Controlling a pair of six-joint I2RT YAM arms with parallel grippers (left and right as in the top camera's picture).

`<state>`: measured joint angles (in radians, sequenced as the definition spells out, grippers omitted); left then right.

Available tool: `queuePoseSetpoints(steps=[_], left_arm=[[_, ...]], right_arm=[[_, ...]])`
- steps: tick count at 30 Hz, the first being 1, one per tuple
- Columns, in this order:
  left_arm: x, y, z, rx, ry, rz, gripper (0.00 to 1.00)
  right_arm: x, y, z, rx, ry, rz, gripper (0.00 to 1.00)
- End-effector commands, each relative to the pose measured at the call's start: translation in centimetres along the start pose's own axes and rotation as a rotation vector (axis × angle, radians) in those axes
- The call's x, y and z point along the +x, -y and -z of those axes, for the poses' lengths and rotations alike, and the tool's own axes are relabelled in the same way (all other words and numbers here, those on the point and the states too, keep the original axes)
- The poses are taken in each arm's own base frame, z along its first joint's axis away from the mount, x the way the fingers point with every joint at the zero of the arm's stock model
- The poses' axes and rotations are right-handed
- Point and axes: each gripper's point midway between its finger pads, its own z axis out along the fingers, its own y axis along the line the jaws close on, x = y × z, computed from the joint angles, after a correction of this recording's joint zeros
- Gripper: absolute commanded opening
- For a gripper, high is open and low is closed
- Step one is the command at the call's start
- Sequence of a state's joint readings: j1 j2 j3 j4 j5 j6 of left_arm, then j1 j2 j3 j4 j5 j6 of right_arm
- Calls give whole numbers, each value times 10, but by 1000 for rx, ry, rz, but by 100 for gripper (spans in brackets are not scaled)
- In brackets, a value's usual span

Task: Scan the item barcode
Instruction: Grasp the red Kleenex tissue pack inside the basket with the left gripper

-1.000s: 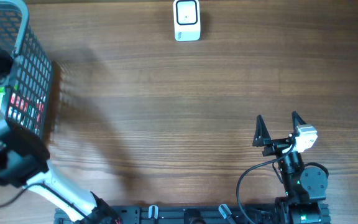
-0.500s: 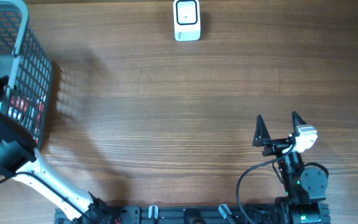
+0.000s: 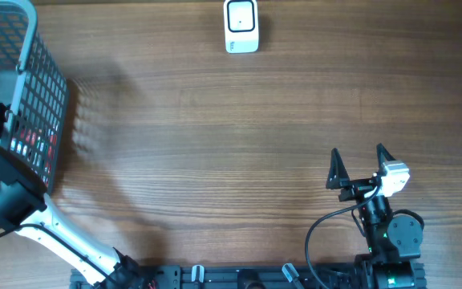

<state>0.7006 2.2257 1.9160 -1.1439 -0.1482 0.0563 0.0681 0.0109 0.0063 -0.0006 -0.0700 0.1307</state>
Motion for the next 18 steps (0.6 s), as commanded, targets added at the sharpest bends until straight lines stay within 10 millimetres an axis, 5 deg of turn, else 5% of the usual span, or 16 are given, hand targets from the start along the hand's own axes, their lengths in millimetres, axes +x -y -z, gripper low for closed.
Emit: queuePoseSetpoints(steps=[1,11,18], left_arm=[[-26,27,22,175,90,-8,100],[-39,26,21,174,149,-3,100],[-27,32,20,179,105,44,93]], right_arm=[[-2,3,0,14,11,0,100],[-2,3,0,14,11,0,100],[-2,3,0,14,11,0,100]])
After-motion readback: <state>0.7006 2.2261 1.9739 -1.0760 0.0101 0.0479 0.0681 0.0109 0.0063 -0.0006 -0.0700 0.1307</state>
